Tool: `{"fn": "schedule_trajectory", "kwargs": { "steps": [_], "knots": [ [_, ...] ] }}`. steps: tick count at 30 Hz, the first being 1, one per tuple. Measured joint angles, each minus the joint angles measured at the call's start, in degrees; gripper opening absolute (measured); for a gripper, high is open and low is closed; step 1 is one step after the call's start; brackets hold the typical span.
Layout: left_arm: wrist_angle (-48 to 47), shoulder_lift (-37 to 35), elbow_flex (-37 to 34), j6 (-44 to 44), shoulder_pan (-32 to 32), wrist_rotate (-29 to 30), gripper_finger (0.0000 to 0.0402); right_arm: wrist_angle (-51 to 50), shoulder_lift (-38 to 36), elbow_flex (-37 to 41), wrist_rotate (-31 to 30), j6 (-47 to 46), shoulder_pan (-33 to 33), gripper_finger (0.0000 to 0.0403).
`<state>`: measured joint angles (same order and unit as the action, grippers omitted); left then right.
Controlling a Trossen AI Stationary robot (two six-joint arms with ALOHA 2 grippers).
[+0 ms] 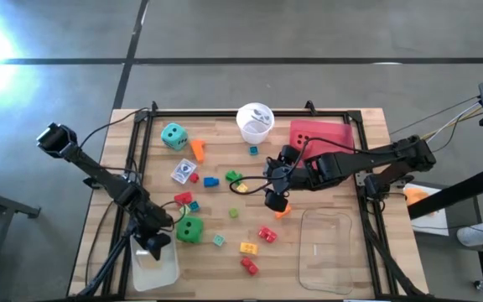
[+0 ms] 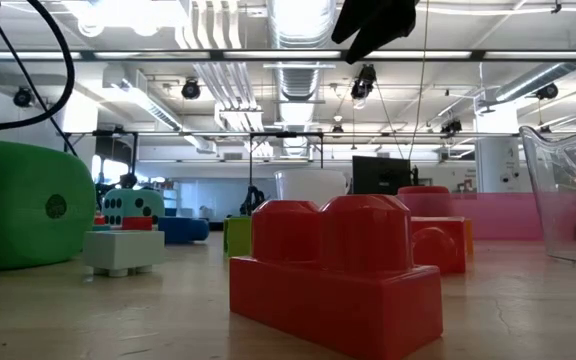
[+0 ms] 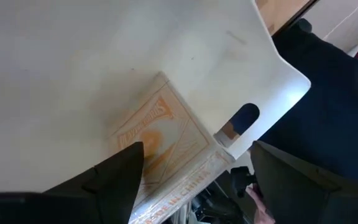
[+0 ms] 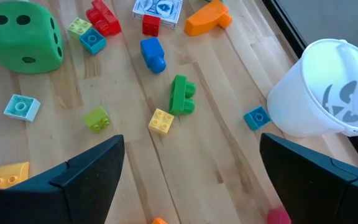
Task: Pick & Place Toys
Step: Put the orange deck of cards into the white bin
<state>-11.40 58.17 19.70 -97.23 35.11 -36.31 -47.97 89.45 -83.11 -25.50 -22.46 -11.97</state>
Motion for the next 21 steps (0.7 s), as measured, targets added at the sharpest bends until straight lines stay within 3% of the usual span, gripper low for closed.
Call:
{"fn": "schedule_trajectory", "kwargs": {
  "steps": [10, 16, 21],
  "knots": [
    [-2.98, 0.02, 1.03, 8.25, 0.11, -0.32, 0.0302, 0.07, 0.0, 0.0, 0.0, 0.07, 0.0, 0.0367],
    [-14.61, 0.24, 6.75, 19.17, 0.01, 4.82, 0.0303, 0.07, 0.0, 0.02, 0.0, 0.13, 0.0, 0.0367],
    [-15.99, 0.28, 7.52, 20.31, 0.0, 6.06, 0.0303, 0.09, 0.0, 0.02, 0.0, 0.13, 0.0, 0.0367]
  ]
}}
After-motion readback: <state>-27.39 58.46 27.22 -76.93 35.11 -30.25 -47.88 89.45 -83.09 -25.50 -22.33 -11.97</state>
